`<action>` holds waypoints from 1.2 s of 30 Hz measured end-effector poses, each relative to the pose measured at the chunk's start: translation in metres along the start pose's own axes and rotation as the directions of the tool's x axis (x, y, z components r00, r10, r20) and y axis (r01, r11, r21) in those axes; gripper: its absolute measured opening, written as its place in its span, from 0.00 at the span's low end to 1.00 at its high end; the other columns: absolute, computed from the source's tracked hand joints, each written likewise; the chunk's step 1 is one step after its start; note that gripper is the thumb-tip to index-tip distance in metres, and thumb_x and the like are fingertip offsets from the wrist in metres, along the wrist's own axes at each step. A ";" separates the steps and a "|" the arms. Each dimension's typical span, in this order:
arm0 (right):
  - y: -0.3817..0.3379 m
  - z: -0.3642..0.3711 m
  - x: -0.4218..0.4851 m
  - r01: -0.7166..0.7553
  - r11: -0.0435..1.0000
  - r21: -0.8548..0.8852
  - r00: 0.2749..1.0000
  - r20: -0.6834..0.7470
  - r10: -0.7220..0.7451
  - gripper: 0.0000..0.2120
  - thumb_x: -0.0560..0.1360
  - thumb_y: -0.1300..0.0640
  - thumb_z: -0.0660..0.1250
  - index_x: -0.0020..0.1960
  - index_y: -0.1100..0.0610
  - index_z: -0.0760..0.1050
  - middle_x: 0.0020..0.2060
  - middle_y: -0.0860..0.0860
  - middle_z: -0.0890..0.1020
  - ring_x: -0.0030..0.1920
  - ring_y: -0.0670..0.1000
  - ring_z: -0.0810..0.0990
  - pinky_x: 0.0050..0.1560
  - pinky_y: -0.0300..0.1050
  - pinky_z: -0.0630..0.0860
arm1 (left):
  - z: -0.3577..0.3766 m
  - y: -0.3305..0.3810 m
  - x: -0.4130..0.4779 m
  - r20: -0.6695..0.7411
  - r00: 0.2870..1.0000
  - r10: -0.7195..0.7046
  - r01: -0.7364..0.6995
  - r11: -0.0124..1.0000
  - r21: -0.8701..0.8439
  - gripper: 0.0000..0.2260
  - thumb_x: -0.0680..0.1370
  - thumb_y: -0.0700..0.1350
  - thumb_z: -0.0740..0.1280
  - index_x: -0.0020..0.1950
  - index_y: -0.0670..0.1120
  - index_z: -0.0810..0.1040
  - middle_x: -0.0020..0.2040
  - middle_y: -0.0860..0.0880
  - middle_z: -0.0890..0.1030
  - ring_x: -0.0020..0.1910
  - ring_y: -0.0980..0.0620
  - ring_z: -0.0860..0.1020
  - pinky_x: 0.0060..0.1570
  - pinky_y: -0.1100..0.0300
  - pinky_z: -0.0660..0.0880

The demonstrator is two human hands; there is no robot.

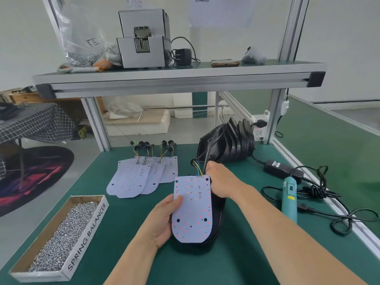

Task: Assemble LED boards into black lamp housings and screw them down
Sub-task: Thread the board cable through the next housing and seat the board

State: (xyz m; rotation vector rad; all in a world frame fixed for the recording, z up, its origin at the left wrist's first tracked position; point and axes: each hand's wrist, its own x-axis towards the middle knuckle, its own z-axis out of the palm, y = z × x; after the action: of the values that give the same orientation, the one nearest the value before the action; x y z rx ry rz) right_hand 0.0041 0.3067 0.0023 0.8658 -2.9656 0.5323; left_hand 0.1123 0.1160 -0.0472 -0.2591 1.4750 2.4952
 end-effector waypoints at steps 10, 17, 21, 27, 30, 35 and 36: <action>-0.003 -0.045 -0.033 -0.132 0.012 0.991 0.989 0.130 0.070 0.22 0.71 0.55 0.67 0.64 0.58 0.73 0.67 0.63 0.77 0.64 0.60 0.80 0.59 0.58 0.76 | -0.020 0.002 -0.025 0.035 0.998 0.057 -0.053 0.991 -0.123 0.18 0.77 0.45 0.67 0.66 0.41 0.80 0.64 0.40 0.81 0.59 0.42 0.82 0.53 0.47 0.81; -0.024 -0.012 -0.045 -0.319 -0.114 0.941 0.946 0.324 0.024 0.39 0.76 0.25 0.51 0.66 0.54 0.80 0.64 0.57 0.82 0.61 0.57 0.82 0.58 0.54 0.80 | -0.017 0.007 -0.034 0.065 0.996 0.059 -0.042 0.970 -0.241 0.18 0.77 0.45 0.67 0.66 0.41 0.80 0.64 0.41 0.81 0.57 0.42 0.83 0.51 0.48 0.82; -0.029 -0.003 -0.054 -0.356 0.367 0.859 0.925 0.270 0.267 0.43 0.74 0.22 0.42 0.50 0.55 0.82 0.50 0.52 0.85 0.46 0.54 0.82 0.52 0.48 0.76 | -0.016 0.017 -0.039 0.059 0.993 0.103 -0.084 0.962 -0.258 0.17 0.77 0.45 0.66 0.64 0.41 0.82 0.62 0.41 0.83 0.55 0.43 0.84 0.49 0.48 0.82; -0.005 0.008 -0.064 -0.434 0.819 -0.376 0.869 0.066 0.491 0.20 0.85 0.49 0.51 0.67 0.55 0.76 0.61 0.55 0.74 0.66 0.57 0.67 0.61 0.51 0.72 | -0.025 0.052 -0.051 0.013 0.973 0.230 -0.224 0.959 -0.173 0.14 0.75 0.45 0.65 0.56 0.46 0.87 0.57 0.44 0.85 0.51 0.47 0.86 0.44 0.51 0.83; 0.000 -0.004 -0.061 -0.518 0.784 -0.342 0.817 0.075 0.572 0.16 0.80 0.59 0.58 0.66 0.59 0.74 0.63 0.55 0.74 0.66 0.56 0.68 0.60 0.50 0.73 | -0.028 0.053 -0.057 0.050 0.979 0.199 -0.196 0.979 -0.055 0.16 0.77 0.44 0.63 0.60 0.44 0.85 0.59 0.42 0.84 0.54 0.45 0.85 0.47 0.52 0.83; -0.005 -0.073 -0.040 -0.305 0.320 0.897 0.886 0.144 0.441 0.22 0.84 0.48 0.57 0.57 0.65 0.80 0.46 0.61 0.86 0.27 0.48 0.72 0.24 0.38 0.63 | -0.034 0.040 -0.058 0.126 0.986 0.109 -0.111 0.994 0.014 0.15 0.79 0.41 0.64 0.63 0.37 0.81 0.60 0.37 0.82 0.54 0.41 0.84 0.49 0.51 0.82; -0.004 -0.086 -0.040 -0.222 0.202 0.954 0.931 0.147 0.333 0.24 0.84 0.45 0.56 0.57 0.64 0.81 0.45 0.62 0.86 0.23 0.46 0.67 0.20 0.37 0.58 | -0.034 0.038 -0.057 0.146 0.984 0.102 -0.106 0.994 0.022 0.16 0.78 0.41 0.67 0.64 0.37 0.80 0.61 0.37 0.82 0.54 0.41 0.84 0.49 0.51 0.82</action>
State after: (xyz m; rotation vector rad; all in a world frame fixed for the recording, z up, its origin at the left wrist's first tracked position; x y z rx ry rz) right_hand 0.0330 0.3519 0.0807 0.1327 -2.3662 2.5025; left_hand 0.1575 0.0623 -0.0159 0.0057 1.5015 2.5094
